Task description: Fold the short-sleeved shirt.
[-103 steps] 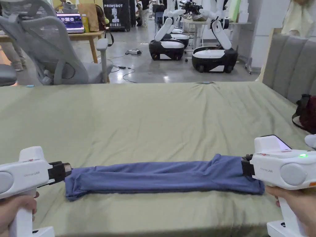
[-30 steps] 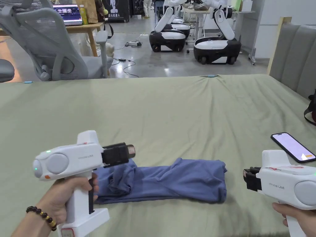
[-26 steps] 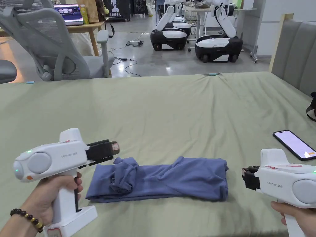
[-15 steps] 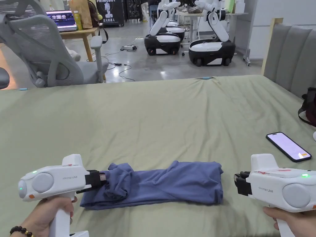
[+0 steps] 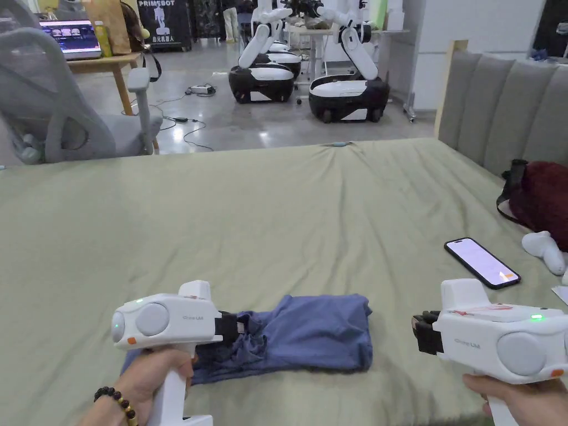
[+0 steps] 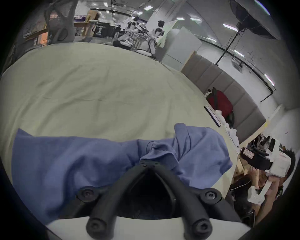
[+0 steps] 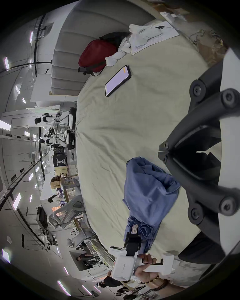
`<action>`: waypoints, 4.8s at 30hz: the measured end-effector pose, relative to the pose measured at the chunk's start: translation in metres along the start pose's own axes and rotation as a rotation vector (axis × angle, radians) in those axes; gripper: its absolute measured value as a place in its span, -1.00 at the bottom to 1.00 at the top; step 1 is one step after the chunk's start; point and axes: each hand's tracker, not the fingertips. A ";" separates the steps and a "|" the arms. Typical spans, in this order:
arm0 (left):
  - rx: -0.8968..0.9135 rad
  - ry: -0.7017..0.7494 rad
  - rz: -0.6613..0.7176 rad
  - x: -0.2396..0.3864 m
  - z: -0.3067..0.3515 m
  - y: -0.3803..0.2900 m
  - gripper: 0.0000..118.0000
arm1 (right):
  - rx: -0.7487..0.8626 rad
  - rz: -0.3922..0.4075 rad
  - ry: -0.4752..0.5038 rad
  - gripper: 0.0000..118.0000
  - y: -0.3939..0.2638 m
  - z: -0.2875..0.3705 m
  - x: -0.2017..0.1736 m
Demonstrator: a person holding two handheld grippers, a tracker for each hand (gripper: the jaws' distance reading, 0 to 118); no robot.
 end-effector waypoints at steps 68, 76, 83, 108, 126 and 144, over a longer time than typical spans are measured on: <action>0.299 0.022 0.214 -0.090 0.194 -0.014 -0.75 | -0.005 0.090 0.063 -1.00 0.007 -0.014 -0.048; 0.192 -0.095 0.100 0.008 0.127 0.012 -0.75 | 0.003 0.065 0.064 -1.00 -0.001 -0.009 -0.036; 0.011 -0.076 0.087 0.035 0.024 0.012 -0.74 | 0.019 0.010 0.043 -1.00 -0.009 0.007 -0.011; 0.139 -0.093 0.107 0.031 0.084 -0.003 -1.00 | 0.045 -0.013 0.041 -1.00 -0.007 0.010 -0.008; -0.015 -0.145 0.069 0.055 -0.024 -0.007 -1.00 | 0.021 -0.034 -0.045 -1.00 -0.017 0.035 0.028; 0.260 -0.025 0.203 -0.046 0.144 -0.044 -1.00 | -0.130 -0.082 0.390 -1.00 0.042 -0.101 -0.098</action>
